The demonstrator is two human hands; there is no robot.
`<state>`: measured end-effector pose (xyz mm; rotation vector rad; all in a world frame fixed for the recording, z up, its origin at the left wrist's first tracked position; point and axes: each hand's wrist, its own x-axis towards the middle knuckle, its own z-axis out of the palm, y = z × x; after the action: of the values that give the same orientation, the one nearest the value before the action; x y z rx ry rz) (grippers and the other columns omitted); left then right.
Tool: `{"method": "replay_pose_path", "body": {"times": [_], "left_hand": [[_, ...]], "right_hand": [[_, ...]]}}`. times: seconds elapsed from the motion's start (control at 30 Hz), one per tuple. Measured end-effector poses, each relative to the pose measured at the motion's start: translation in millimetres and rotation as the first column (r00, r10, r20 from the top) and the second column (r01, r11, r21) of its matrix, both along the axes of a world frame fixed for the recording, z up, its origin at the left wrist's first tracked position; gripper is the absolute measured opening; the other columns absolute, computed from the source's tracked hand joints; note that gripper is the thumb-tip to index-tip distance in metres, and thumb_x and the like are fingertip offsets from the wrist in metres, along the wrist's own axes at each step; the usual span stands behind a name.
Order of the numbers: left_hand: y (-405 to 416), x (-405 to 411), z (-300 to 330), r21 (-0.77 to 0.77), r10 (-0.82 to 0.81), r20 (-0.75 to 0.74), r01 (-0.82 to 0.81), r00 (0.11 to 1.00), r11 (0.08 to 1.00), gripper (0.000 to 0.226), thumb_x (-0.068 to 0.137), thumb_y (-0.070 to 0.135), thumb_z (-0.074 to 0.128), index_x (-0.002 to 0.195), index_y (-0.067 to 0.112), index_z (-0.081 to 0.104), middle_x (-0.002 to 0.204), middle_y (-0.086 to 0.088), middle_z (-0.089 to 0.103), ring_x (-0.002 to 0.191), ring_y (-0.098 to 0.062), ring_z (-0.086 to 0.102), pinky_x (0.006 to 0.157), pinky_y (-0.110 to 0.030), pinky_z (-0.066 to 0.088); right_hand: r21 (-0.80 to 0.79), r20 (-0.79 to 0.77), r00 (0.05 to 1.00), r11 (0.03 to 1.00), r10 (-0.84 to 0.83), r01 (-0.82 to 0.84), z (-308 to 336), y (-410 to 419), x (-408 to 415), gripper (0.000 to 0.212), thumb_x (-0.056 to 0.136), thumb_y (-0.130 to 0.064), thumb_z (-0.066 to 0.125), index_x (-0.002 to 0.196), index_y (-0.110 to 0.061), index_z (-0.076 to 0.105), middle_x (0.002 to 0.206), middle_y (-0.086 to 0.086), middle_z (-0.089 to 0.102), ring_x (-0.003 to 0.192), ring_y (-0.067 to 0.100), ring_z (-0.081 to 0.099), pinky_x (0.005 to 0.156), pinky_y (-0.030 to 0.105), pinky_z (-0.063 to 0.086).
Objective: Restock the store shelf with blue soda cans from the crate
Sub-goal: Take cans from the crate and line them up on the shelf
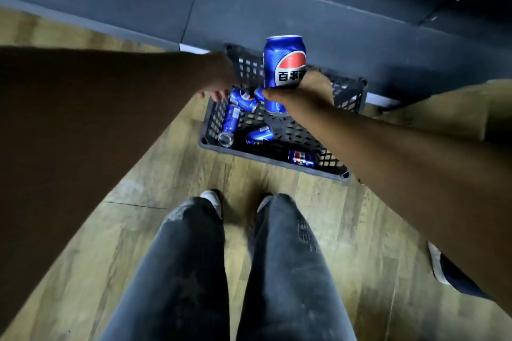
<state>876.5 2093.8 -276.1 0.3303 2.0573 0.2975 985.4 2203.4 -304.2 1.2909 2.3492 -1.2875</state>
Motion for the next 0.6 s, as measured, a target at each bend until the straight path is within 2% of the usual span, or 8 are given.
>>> {"method": "replay_pose_path", "body": {"times": [0.03,0.13,0.23,0.37,0.43,0.5,0.6], "left_hand": [[-2,0,17,0.043,0.029,0.000,-0.029,1.000,0.999,0.036,0.099,0.028,0.043,0.121,0.002,0.053,0.106,-0.015,0.064,0.095,-0.027,0.060,0.091,-0.043,0.043],[-11,-1,66,0.068,0.060,-0.012,-0.059,0.998,0.996,0.034,0.098,0.031,0.044,0.117,0.004,0.055,0.081,-0.006,0.061,0.078,-0.022,0.058,0.081,-0.034,0.040],[-19,-7,108,0.051,0.045,-0.020,-0.044,0.999,0.998,0.033,0.098,0.029,0.045,0.116,0.005,0.055,0.095,-0.011,0.064,0.081,-0.023,0.059,0.077,-0.031,0.040],[-14,-21,157,0.049,0.047,-0.086,-0.043,0.995,0.998,0.021,0.099,0.024,0.043,0.108,0.009,0.052,0.103,-0.015,0.063,0.072,-0.022,0.055,0.061,-0.023,0.034],[-5,-24,181,0.068,0.061,-0.113,-0.054,0.992,0.996,0.023,0.100,0.027,0.040,0.112,0.009,0.049,0.111,-0.016,0.063,0.079,-0.023,0.056,0.060,-0.023,0.034],[6,-25,206,0.095,0.061,-0.150,-0.047,0.987,0.994,0.031,0.100,0.029,0.038,0.121,0.009,0.047,0.113,-0.015,0.062,0.089,-0.022,0.057,0.062,-0.023,0.036],[23,-20,246,0.173,0.058,-0.203,-0.023,0.977,0.985,0.023,0.100,0.029,0.040,0.115,0.012,0.047,0.106,-0.013,0.061,0.091,-0.022,0.058,0.065,-0.023,0.037]], "right_hand": [[0.011,-0.011,1.000,1.000,-0.015,0.015,21,2,-1,0.046,0.065,-0.042,0.079,0.102,-0.016,0.067,0.093,0.001,0.068,0.086,0.016,0.066,0.067,0.025,0.049],[0.044,-0.052,0.997,0.997,-0.053,0.055,81,9,-4,0.054,0.065,-0.047,0.078,0.106,-0.016,0.064,0.099,0.001,0.068,0.089,0.016,0.065,0.070,0.025,0.050],[0.071,-0.108,0.989,0.991,-0.102,0.110,133,15,-9,0.060,0.065,-0.050,0.079,0.109,-0.014,0.060,0.099,-0.002,0.063,0.087,0.014,0.060,0.067,0.023,0.042],[0.044,-0.210,0.959,0.978,-0.189,0.202,185,21,-15,0.061,0.063,-0.049,0.081,0.109,-0.014,0.060,0.100,-0.003,0.065,0.085,0.013,0.061,0.066,0.022,0.040],[0.042,-0.259,0.942,0.972,-0.211,0.229,210,25,-16,0.063,0.064,-0.046,0.082,0.111,-0.012,0.057,0.103,-0.002,0.062,0.087,0.014,0.059,0.068,0.023,0.042],[0.056,-0.298,0.930,0.969,-0.214,0.241,234,29,-18,0.066,0.064,-0.046,0.082,0.112,-0.011,0.054,0.110,0.001,0.062,0.097,0.017,0.061,0.074,0.025,0.046],[0.071,-0.353,0.914,0.968,-0.201,0.240,268,36,-20,0.067,0.065,-0.043,0.082,0.114,-0.010,0.052,0.113,0.003,0.062,0.100,0.019,0.061,0.076,0.026,0.047]]}}
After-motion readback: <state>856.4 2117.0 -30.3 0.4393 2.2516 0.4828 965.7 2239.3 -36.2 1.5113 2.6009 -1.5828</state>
